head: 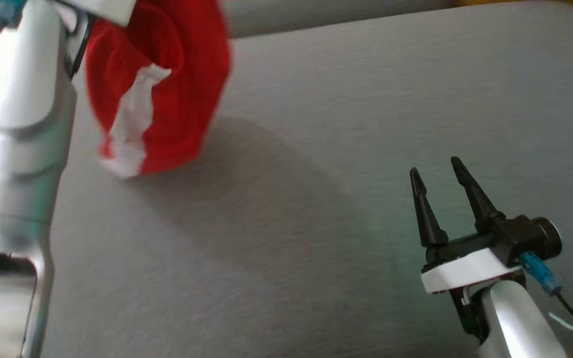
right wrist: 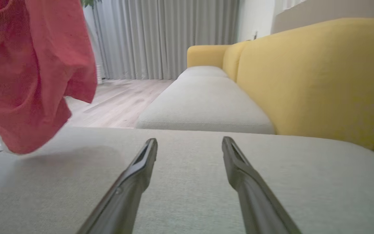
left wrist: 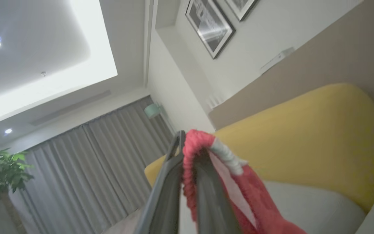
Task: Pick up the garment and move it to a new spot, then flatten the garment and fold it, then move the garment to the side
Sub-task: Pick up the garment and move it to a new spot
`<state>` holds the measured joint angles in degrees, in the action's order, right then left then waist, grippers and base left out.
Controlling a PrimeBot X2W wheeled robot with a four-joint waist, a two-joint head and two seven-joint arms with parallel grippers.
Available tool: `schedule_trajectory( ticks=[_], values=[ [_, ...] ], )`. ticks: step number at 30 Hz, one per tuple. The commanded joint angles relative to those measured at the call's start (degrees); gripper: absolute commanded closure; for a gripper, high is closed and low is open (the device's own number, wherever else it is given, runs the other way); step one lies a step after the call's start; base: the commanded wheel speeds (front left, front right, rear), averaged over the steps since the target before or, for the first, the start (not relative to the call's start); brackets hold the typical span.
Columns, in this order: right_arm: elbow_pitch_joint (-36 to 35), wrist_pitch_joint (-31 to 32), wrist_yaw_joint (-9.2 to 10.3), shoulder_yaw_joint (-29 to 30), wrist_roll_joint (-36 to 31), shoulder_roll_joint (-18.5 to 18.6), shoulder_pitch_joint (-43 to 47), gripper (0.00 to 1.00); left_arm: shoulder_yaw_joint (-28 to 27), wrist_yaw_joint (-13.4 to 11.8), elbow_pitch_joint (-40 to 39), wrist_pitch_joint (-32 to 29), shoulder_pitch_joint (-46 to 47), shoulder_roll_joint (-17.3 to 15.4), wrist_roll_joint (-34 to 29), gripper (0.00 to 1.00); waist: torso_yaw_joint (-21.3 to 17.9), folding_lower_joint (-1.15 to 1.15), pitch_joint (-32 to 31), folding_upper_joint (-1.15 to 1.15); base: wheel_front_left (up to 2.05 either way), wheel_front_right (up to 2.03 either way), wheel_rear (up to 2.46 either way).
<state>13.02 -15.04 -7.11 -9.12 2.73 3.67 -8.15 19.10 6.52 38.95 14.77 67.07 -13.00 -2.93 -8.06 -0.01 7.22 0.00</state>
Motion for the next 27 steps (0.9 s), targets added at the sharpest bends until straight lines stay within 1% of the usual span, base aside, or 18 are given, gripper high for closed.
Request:
schedule_trajectory(
  ticks=[1, 4, 5, 6, 8, 9, 12, 17, 18, 19, 20, 21, 24, 27],
  values=[
    [-2.4, 0.0, -0.37, -1.3, 0.6, -0.7, -0.4, 0.00, -0.5, -0.6, -1.5, 0.2, 4.9, -0.8, -0.1, 1.00, -11.1, 0.01, -7.5, 0.00, 0.00, 0.00, 0.00],
    [-3.1, 0.0, -0.37, -1.8, 1.5, -0.8, 0.1, 0.00, -0.3, -1.3, 0.6, 0.0, 6.8, 0.9, 0.4, 1.00, -14.5, 0.01, -7.7, 0.00, 0.00, 0.00, 0.00],
    [-3.1, 0.0, -0.37, -1.8, 1.5, -0.8, 0.1, 0.00, -0.3, -1.3, 0.6, 0.0, 6.8, 0.9, 0.4, 1.00, -14.5, 0.01, -7.7, 0.00, 0.00, 0.00, 0.00],
    [-3.4, 0.0, -0.37, -2.0, 2.4, -0.8, 0.2, 0.00, -0.4, -1.8, 3.0, -0.3, 7.2, 1.8, 0.9, 1.00, -16.1, 0.01, -7.3, 0.00, 0.00, 0.00, 0.00],
    [-3.8, 0.0, -0.37, -2.3, 3.3, -0.8, 0.2, 0.00, -0.6, -2.1, 6.0, -0.9, 6.6, 2.6, 1.7, 1.00, -17.2, 0.01, -6.5, 0.00, 0.00, 0.00, 0.00],
    [-3.8, 0.0, -0.37, -2.3, 3.3, -0.8, 0.2, 0.00, -0.6, -2.1, 6.0, -0.9, 6.6, 2.6, 1.7, 1.00, -17.2, 0.01, -6.5, 0.00, 0.00, 0.00, 0.00],
    [-4.3, 0.0, -0.37, -2.6, 4.2, -0.8, -0.1, 0.00, -1.5, -2.1, 11.6, -2.3, 3.7, 3.5, 3.8, 1.00, -18.0, 0.01, -5.1, 0.00, 0.00, 0.00, 0.00],
    [-4.8, 0.0, -0.37, -3.2, 5.4, -0.8, -0.6, 0.00, -2.7, -1.4, 20.4, -2.6, -4.2, 4.1, 7.1, 1.00, -17.4, 0.01, -2.1, 0.00, 0.00, 0.00, 0.00],
    [-4.7, 0.0, -0.37, -3.5, 5.3, -0.8, -0.8, 0.00, -3.9, -1.3, 22.0, -2.4, -6.0, 4.4, 8.7, 1.00, -17.1, 0.01, -1.6, 0.00, 0.00, 0.00, 0.00],
    [-4.6, 0.0, -0.37, -3.8, 5.2, -0.8, -1.0, 0.00, -5.6, -1.3, 23.4, -2.1, -7.8, 4.9, 10.8, 0.86, -16.8, 0.01, -1.2, 0.00, 0.00, 0.00, 0.00],
    [-4.5, 0.0, -0.37, -4.1, 5.2, -0.8, -1.0, 0.00, -6.6, -1.3, 24.5, -1.6, -9.6, 5.1, 12.0, 0.11, -16.4, 0.01, -0.9, 0.00, 0.00, 0.00, 0.00],
    [-4.4, 0.0, -0.37, -4.3, 5.1, -0.8, -1.1, 0.00, -7.1, -1.1, 24.9, -1.0, -11.4, 5.1, 12.9, 0.00, -16.0, 0.01, -0.6, 0.00, 0.00, 0.00, 0.00],
    [-3.8, 0.0, -0.37, -4.3, 4.6, -0.8, -0.7, 0.00, -8.1, -1.0, 24.3, 0.0, -17.3, 5.2, 14.2, 0.00, -13.9, 0.01, -0.9, 0.00, 0.00, 0.00, 0.00],
    [-3.1, 0.0, -0.37, -3.1, 3.7, -0.8, 0.3, 0.00, -9.6, -2.5, 18.2, 0.2, -24.8, 5.8, 15.0, 0.00, -10.6, 0.01, -2.3, 0.00, 0.00, 0.00, 0.00]
  ],
)
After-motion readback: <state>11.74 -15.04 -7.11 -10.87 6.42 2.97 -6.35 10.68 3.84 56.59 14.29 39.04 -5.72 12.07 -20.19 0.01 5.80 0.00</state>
